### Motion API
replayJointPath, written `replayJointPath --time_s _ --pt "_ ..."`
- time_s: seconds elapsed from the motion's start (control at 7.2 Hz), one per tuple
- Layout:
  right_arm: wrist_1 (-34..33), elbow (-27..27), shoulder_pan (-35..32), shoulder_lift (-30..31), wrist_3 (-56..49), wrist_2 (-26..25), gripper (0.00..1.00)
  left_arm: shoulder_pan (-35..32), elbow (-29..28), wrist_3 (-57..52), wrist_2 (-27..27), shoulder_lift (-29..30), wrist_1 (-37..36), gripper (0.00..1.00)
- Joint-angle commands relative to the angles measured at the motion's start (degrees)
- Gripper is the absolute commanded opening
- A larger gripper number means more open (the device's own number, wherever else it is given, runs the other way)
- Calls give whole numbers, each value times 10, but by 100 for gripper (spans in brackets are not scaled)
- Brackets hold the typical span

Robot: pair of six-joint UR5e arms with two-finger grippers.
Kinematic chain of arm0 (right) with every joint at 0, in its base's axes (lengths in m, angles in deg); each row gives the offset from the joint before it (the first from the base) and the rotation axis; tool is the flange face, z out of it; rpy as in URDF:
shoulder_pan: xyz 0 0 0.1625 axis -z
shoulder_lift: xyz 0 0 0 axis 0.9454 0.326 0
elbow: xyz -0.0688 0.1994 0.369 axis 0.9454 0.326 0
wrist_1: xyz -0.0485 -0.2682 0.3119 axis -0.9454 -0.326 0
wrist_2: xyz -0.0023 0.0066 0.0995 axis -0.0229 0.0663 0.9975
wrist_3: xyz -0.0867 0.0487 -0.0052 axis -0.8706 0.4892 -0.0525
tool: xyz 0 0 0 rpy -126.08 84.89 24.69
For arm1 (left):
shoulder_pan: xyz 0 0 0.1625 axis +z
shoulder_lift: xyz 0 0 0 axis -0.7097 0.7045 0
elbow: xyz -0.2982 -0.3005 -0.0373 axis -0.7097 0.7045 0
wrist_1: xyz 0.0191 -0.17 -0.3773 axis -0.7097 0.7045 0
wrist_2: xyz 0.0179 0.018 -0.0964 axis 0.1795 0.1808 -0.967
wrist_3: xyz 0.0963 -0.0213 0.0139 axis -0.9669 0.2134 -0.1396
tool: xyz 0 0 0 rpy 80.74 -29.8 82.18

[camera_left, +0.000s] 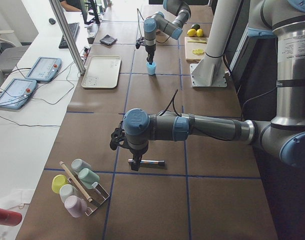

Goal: Mash ice and strawberries in cup
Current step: 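Open the right gripper to drop the ice cube into the cup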

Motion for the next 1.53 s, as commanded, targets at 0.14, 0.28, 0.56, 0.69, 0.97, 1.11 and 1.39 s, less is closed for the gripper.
replayJointPath --time_s 0.14,0.28,0.56,0.69,0.97,1.11,1.39 --pt "-1 0 0 0 0 1 66 0 1 1 0 0 0 100" --pt "-1 -1 0 0 0 0 75 0 1 1 0 0 0 100" --pt "-1 -4 0 0 0 0 83 0 1 1 0 1 0 100" --pt "-1 -6 0 0 0 0 84 0 1 1 0 0 0 100" --pt "-1 -20 -1 10 0 0 84 -1 3 1 0 0 0 100" --pt "-1 -25 -2 12 0 0 89 -1 5 1 0 0 0 100" --pt "-1 -32 -3 13 0 0 99 -1 7 13 -1 0 1 100"
